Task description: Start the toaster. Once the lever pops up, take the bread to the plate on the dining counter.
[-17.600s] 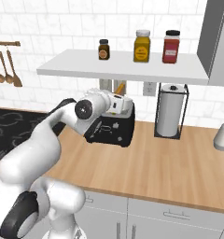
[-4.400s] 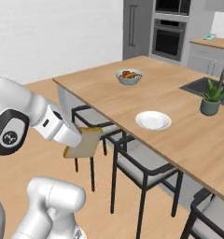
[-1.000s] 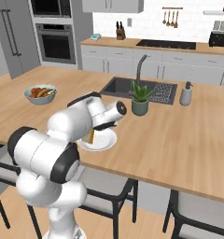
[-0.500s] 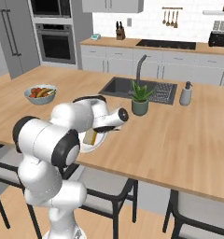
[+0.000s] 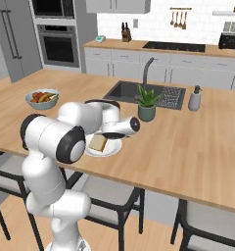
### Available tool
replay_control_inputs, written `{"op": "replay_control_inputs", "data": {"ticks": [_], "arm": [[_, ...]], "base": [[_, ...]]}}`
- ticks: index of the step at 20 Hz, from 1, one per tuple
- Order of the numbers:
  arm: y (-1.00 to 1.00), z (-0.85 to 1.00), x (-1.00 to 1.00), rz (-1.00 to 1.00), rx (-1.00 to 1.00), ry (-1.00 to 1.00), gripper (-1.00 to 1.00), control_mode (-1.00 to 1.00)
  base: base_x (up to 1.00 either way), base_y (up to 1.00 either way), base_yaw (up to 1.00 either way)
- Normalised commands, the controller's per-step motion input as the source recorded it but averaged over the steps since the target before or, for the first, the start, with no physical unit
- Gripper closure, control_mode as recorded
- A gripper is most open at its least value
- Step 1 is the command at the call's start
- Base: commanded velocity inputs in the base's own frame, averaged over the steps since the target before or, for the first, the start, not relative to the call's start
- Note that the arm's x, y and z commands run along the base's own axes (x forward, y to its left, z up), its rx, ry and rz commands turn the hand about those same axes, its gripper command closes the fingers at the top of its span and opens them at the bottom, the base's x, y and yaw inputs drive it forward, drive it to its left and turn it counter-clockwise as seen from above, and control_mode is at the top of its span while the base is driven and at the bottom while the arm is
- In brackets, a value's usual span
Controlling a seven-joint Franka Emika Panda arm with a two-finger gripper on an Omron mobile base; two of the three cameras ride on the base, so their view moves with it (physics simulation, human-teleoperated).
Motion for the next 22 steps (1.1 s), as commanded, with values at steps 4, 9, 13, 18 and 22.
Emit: {"op": "replay_control_inputs", "data": {"ticks": [4,9,13,18,22], "arm": [[-0.12,0.06,0.02,-0.07,-0.07,-0.03,-1.00,-1.00],[-0.14,0.10,0.21,-0.10,-0.09,0.00,-1.00,-1.00],[-0.14,0.30,0.29,-0.11,-0.09,0.00,-1.00,-1.00],[-0.03,0.82,-0.17,-0.09,-0.05,-0.06,-1.00,-1.00],[0.00,1.00,-0.99,-0.09,0.00,-0.05,-1.00,-1.00]], "base": [[0.00,0.00,0.00],[0.00,0.00,0.00],[0.00,0.00,0.00],[0.00,0.00,0.00],[0.00,0.00,0.00]]}}
